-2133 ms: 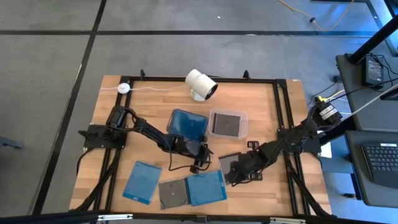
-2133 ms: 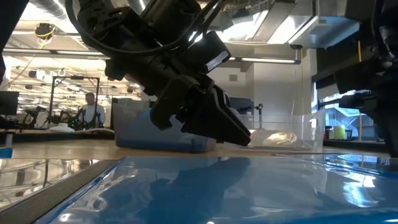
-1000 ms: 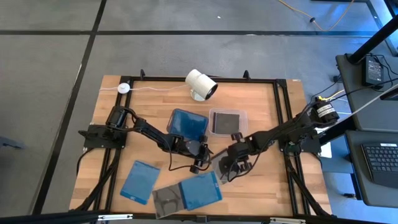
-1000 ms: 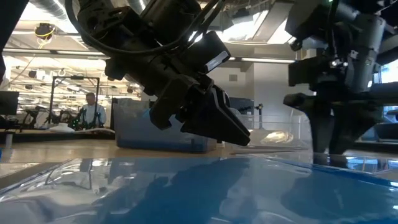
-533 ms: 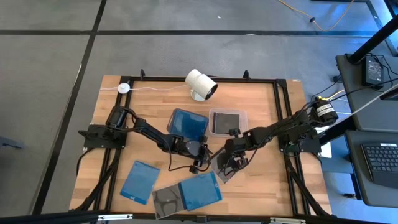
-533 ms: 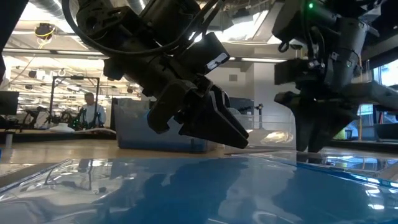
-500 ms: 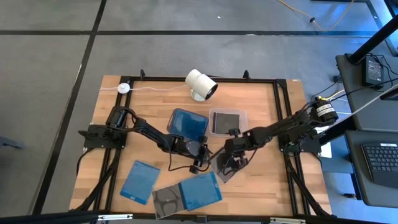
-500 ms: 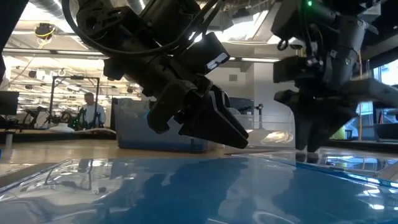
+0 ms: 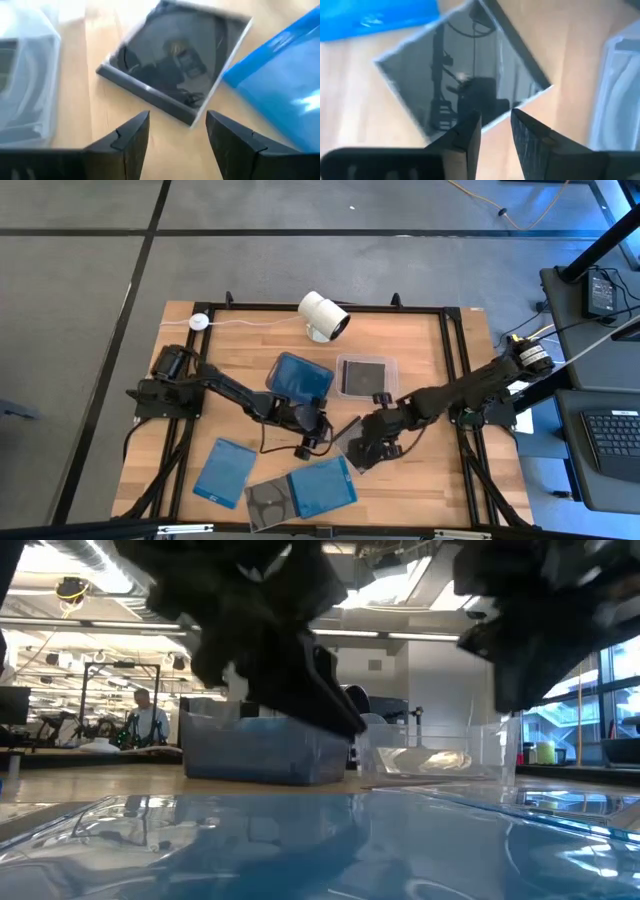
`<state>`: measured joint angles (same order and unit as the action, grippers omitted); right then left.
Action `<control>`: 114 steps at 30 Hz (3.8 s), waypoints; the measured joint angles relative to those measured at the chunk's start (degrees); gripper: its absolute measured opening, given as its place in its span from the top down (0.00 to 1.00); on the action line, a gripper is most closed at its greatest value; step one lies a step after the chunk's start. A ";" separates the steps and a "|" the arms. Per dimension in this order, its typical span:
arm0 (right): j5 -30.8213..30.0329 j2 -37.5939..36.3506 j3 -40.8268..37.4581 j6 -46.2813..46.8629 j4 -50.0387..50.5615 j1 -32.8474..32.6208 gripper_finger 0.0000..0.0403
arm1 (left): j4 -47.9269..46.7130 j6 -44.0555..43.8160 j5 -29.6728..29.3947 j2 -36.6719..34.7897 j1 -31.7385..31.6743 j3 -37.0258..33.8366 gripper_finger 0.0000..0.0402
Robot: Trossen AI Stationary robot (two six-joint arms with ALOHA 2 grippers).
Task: Pick & place jewel cases by type
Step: Put the right black cd case into the transparent bin
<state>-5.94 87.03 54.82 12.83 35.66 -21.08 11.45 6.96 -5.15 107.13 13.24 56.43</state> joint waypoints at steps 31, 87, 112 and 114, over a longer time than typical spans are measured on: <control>-5.61 -2.72 -0.82 14.20 -16.72 -11.64 0.72 | -4.81 -19.29 -4.75 2.15 2.96 0.16 0.52; -16.13 7.57 -12.95 44.39 -11.24 -20.64 0.30 | 4.99 -13.23 -1.02 7.78 0.50 0.37 0.52; -13.91 7.95 -13.23 32.92 -18.39 -15.35 0.30 | 11.91 -10.89 5.77 9.92 -1.01 0.21 0.52; -13.95 7.95 -13.23 32.92 -18.39 -15.35 0.30 | 12.01 -10.80 5.79 9.92 -1.03 0.21 0.52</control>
<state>-19.89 94.98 41.58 45.76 17.28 -36.42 23.46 -3.83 0.65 117.05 12.21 56.64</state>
